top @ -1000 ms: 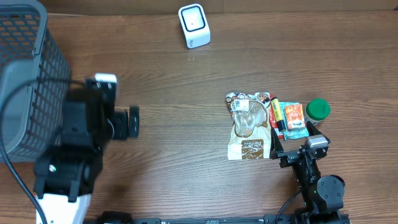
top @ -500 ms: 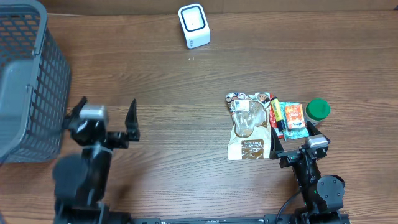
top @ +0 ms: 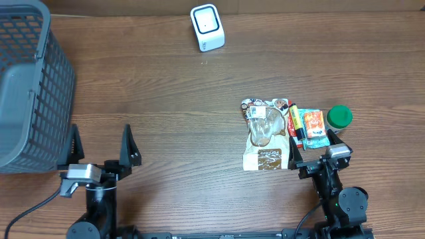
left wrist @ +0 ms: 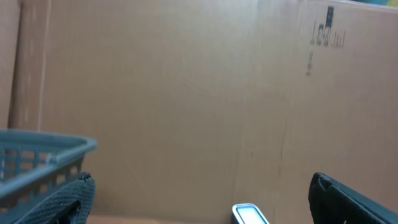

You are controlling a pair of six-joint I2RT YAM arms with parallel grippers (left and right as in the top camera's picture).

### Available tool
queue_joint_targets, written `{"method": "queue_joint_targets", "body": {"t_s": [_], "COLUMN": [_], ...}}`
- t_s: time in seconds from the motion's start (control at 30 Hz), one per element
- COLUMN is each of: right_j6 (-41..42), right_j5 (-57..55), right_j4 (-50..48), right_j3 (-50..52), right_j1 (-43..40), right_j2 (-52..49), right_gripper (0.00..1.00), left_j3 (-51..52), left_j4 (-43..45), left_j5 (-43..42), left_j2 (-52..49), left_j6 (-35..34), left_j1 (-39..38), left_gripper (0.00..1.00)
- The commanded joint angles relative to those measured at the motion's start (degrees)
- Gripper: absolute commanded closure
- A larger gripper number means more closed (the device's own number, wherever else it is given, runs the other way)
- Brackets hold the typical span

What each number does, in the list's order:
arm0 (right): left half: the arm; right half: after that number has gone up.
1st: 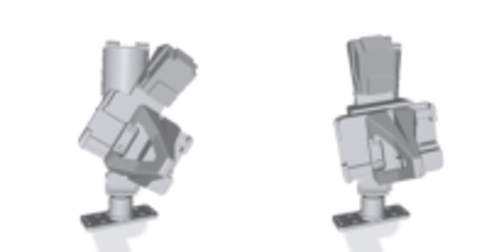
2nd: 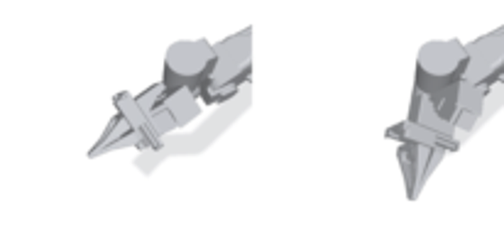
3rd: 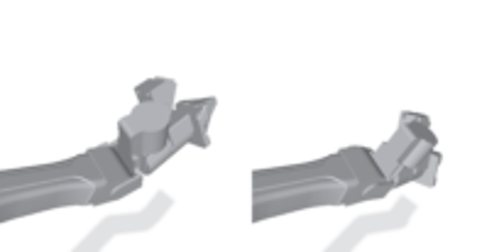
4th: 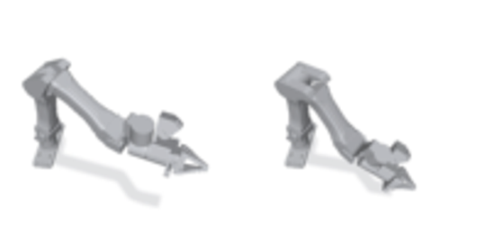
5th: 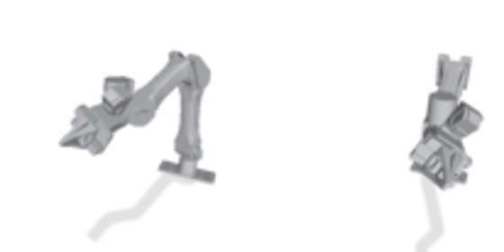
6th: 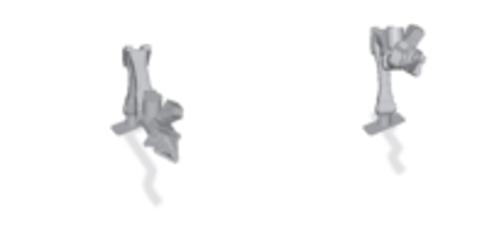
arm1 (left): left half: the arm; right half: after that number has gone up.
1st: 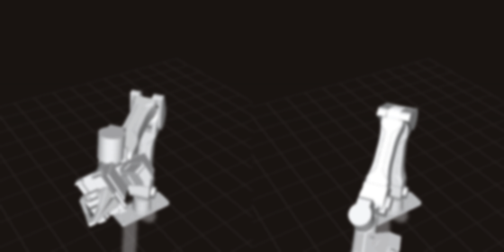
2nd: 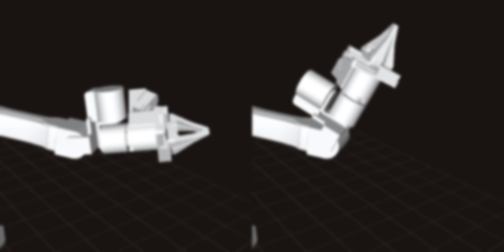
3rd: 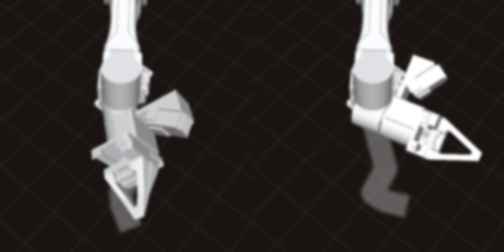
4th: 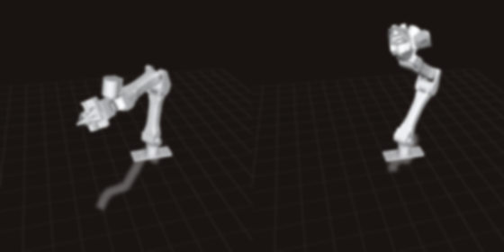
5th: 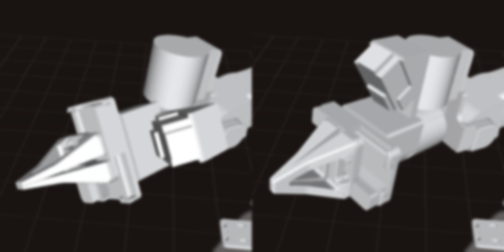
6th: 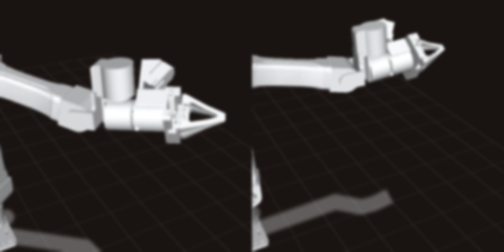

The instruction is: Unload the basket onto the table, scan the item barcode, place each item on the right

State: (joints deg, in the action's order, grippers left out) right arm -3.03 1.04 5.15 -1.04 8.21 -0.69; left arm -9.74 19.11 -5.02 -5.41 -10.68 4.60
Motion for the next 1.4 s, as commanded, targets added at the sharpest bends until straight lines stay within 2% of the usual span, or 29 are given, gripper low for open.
{"method": "queue_joint_targets", "body": {"t_s": [0.0, 0.3, 0.63, 0.83, 0.97, 1.2, 1.37], "right_j6": [-0.3, -0.3, -0.3, -0.3, -0.3, -0.3, -0.3], "right_j5": [-0.6, -0.6, -0.5, -0.6, -0.5, -0.5, -0.6], "right_j4": [-0.3, -0.3, -0.3, -0.3, -0.3, -0.3, -0.3], "right_j3": [0.6, 0.6, 0.6, 0.6, 0.6, 0.6, 0.6], "right_j1": [-0.4, -0.4, -0.4, -0.4, -0.4, -0.4, -0.4], "right_j2": [0.5, 0.5, 0.5, 0.5, 0.5, 0.5, 0.5], "right_gripper": [0.00, 0.00, 0.00, 0.00, 0.00, 0.00, 0.00], "left_j3": [3.6, 9.4, 9.5, 9.5, 9.5, 9.5, 9.5], "left_j4": [1.1, 0.3, -16.3, -23.1, -23.4, -23.5, -23.4], "left_j5": [-0.8, -0.8, 1.0, 1.2, 2.3, 2.2, 2.0], "left_j2": [3.1, 5.2, 5.2, 5.2, 5.2, 5.2, 5.2], "left_j6": [-1.9, -1.8, -1.6, 1.7, 2.0, 7.4, 7.3], "left_j1": [0.4, 0.4, 0.4, 0.4, 0.4, 0.4, 0.4], "left_gripper": [0.00, 0.00, 0.00, 0.00, 0.00, 0.00, 0.00]}}
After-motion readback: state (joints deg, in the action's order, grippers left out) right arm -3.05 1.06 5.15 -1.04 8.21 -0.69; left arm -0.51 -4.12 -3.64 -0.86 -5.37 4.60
